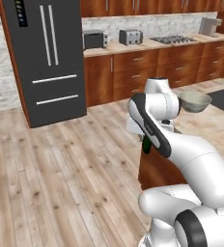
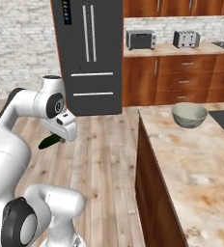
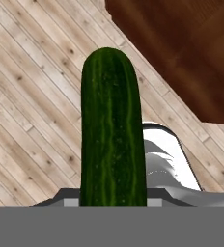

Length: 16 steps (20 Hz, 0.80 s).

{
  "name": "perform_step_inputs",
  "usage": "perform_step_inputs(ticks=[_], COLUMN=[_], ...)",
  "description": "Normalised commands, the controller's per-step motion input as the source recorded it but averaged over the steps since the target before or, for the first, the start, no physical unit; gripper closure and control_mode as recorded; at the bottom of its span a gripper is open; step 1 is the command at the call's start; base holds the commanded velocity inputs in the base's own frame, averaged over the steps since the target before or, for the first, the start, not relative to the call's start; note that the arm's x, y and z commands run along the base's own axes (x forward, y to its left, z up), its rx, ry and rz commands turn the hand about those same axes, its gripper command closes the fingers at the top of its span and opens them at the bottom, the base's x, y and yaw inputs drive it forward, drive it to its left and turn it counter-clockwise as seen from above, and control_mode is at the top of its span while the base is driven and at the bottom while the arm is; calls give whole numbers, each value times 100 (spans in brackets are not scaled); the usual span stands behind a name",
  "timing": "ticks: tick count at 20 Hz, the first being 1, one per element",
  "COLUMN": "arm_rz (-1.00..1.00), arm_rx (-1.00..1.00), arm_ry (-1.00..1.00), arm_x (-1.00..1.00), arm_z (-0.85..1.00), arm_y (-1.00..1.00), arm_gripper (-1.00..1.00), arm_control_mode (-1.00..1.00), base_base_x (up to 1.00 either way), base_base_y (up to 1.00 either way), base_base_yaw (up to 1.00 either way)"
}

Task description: Place the two vegetables and bowl onto the tray for setting up a vegetable dip station.

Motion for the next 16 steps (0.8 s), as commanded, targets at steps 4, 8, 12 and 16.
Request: perform_step_inputs(ticks=[4,8,12,16], arm_rz=[0,0,0,0], arm_rx=[0,0,0,0], arm_ry=[0,0,0,0], arm_x=[0,0,0,0], arm_z=[0,0,0,0], arm_y=[0,0,0,0], arm_gripper=[100,100,100,100], arm_control_mode=[100,100,100,100], base_base_x=[65,66,68,69], base_base_y=[44,41,37,37], base_base_yaw=[0,0,0,0])
